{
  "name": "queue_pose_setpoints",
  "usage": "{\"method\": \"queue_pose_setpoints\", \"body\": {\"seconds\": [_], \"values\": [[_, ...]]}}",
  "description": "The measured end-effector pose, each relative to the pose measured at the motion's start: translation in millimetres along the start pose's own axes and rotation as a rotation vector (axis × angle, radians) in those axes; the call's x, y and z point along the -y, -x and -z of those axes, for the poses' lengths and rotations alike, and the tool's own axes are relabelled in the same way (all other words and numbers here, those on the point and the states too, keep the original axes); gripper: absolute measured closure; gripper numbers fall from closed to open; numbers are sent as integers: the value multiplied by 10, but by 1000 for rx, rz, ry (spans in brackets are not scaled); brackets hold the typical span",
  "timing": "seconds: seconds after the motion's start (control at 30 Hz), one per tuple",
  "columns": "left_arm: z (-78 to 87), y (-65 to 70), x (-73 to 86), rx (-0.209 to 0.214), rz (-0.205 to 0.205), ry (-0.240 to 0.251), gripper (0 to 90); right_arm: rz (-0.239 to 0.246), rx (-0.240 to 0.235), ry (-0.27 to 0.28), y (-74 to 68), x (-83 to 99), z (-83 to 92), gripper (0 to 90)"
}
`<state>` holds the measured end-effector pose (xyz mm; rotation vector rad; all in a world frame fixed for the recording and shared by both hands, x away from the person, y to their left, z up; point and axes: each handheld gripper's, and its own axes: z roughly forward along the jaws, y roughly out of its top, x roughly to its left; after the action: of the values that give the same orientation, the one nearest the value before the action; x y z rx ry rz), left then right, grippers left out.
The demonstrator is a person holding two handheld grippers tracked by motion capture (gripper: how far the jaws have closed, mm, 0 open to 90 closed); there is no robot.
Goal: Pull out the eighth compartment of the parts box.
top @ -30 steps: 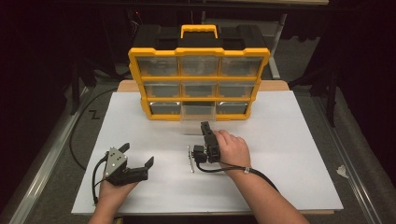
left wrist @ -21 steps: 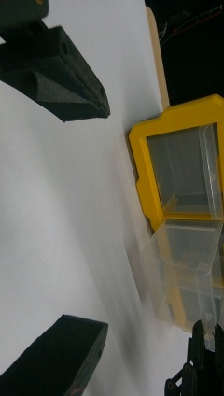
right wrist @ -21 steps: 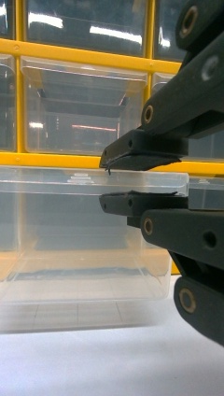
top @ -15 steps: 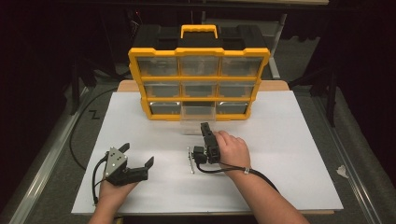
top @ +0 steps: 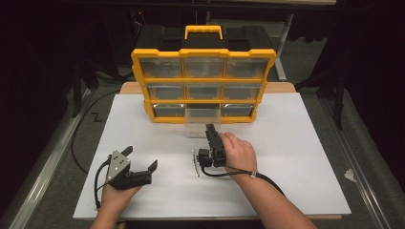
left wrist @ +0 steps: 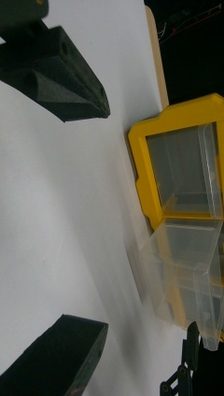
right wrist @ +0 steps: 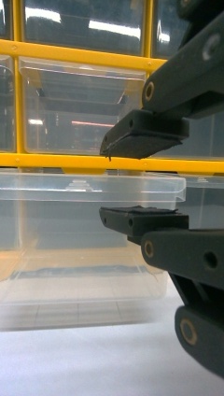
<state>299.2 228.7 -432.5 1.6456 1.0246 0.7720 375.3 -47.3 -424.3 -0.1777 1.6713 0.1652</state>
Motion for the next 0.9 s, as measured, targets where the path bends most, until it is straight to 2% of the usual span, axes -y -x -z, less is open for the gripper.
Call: {"method": "queue_pose_setpoints", "body": {"seconds": [0.33,0.53,0.7,0.8,0.9], "values": [[6,10,-1,6,-3,8,14,-6,-47,-1,17,74,122,534],[8,17,-1,9,-9,10,14,-5,-54,7,-21,154,233,470],[5,25,0,11,-13,8,14,-5,-66,0,-63,213,294,451],[1,30,3,11,-17,6,14,-22,-85,-9,-108,309,350,445],[1,31,3,11,-18,5,14,-27,-82,-9,-132,367,374,442]]}}
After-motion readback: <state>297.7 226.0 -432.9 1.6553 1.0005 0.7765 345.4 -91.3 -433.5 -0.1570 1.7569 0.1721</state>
